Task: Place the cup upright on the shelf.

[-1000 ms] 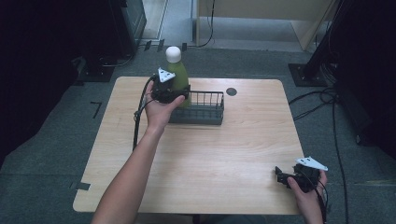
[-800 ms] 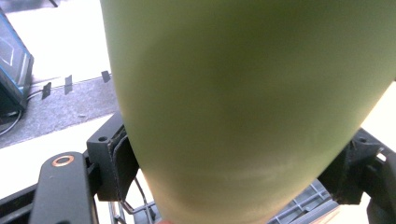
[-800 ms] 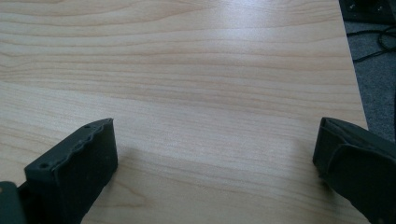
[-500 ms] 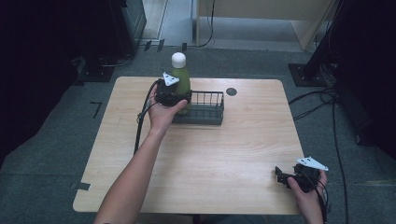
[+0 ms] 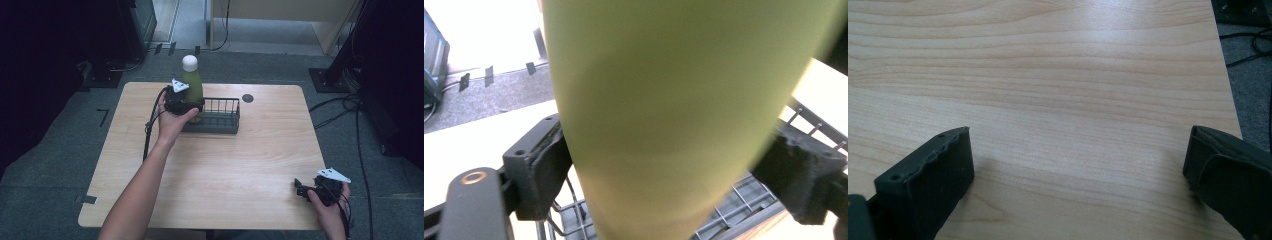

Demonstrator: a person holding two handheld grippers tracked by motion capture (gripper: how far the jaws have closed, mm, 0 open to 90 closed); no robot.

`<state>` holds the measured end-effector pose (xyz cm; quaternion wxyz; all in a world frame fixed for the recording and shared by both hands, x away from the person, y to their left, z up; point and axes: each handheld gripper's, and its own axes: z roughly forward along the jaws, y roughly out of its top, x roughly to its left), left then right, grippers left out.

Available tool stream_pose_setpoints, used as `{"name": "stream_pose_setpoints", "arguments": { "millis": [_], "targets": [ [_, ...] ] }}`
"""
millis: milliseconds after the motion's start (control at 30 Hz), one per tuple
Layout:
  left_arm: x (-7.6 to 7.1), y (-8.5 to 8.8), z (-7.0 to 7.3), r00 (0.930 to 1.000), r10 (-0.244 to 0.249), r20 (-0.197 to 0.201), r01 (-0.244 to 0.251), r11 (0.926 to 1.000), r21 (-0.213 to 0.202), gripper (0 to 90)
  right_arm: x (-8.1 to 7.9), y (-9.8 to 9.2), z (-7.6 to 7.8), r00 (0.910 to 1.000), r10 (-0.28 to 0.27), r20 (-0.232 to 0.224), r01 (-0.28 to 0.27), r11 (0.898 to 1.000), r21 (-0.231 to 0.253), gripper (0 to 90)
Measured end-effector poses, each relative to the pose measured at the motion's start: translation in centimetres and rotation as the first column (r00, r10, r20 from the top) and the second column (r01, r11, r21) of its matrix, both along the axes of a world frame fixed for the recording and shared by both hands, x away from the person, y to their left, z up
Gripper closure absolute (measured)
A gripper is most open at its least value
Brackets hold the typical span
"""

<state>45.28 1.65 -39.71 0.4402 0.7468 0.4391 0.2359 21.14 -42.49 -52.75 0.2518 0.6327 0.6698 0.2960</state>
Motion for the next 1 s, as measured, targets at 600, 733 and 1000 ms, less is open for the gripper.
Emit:
{"name": "stream_pose_setpoints", "arguments": {
  "millis": [600, 733, 1000],
  "targets": [
    [-0.5, 0.5, 0.2, 1.0, -0.001, 0.006, 0.001, 0.9997, -0.023, 19.9, 0.0, 0.0, 0.0, 1.0, 0.002, -0.001, -0.002, 1.0, -0.004, 0.0],
    [-0.6, 0.8, 0.2, 0.9999, 0.004, -0.014, -0.004, 0.999, -0.043, 11.3, 0.0, 0.0, 0.0, 1.0, 0.002, -0.001, -0.002, 1.0, -0.004, 0.0],
    [-1.4, 1.4, 0.5, 0.9999, -0.011, -0.004, 0.011, 0.9983, -0.057, 3.9, 0.0, 0.0, 0.0, 1.0, 0.002, -0.001, -0.002, 1.0, -0.004, 0.0]
  ]
}}
